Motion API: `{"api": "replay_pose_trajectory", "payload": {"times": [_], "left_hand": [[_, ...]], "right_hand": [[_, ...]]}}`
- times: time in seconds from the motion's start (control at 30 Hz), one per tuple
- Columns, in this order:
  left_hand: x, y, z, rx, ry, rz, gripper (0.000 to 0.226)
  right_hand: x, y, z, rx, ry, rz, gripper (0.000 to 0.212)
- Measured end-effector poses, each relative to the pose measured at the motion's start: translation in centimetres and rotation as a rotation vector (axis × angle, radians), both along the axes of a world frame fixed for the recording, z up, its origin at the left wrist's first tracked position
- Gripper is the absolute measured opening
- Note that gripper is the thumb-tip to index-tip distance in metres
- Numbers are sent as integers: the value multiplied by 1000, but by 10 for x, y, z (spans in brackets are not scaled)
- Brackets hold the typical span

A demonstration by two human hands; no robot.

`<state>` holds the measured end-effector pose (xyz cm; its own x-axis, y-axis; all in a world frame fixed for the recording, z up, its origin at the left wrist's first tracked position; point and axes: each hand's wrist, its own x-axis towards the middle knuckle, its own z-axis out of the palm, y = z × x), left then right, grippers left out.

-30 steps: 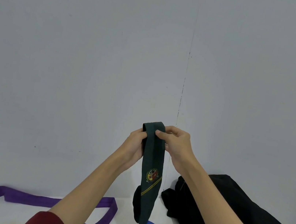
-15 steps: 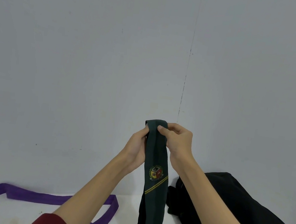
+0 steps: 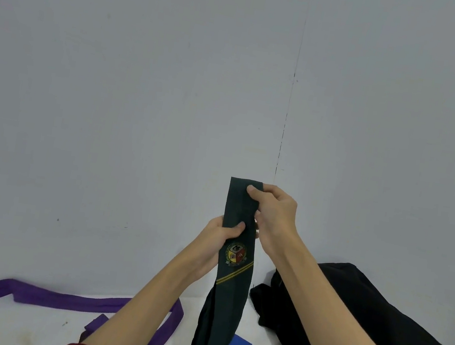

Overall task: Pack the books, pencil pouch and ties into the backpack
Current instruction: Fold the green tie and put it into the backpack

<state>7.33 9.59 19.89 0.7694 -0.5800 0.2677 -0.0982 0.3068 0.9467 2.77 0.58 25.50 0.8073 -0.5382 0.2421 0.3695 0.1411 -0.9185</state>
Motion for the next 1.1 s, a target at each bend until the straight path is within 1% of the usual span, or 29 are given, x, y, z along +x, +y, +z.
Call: {"api": "replay_pose_trajectory", "payload": {"times": [0.17, 0.3, 0.4, 0.47, 0.53, 0.6, 0.67, 0.73, 0.8, 0.93, 1.0, 1.1], "left_hand": [[1, 2, 3, 38, -16, 6, 19], [1, 4, 7, 37, 14, -33, 27], [-2, 6, 13, -70, 122, -153, 27], [-1, 13, 17, -159, 197, -264, 32], [3, 18, 17, -137, 159, -304, 34], [11, 19, 14, 2, 38, -188, 27], [15, 17, 13, 169, -101, 22, 21], [15, 13, 12, 264, -219, 179, 17], [13, 9, 10, 261, -276, 294, 14], [9, 0, 6, 178, -290, 443, 15], [7, -3, 7, 147, -268, 454, 19], [5, -4, 6, 120, -192, 366, 17]], "right_hand": [[-1, -6, 2, -211, 24, -36, 10], [-2, -10, 3, -206, 20, -24, 9], [-3, -11, 5, -222, 35, -9, 9], [-4, -14, 9, -257, 53, 13, 10], [-7, -20, 14, -284, 72, 47, 12], [-9, -26, 16, -300, 88, 82, 13], [-10, -29, 15, -320, 113, 101, 11], [-10, -30, 13, -312, 129, 110, 11], [-9, -29, 10, -262, 128, 135, 11], [-7, -23, 1, -158, 116, 199, 8], [-6, -19, -4, -143, 100, 179, 9], [-3, -18, -7, -136, 68, 119, 9]]}}
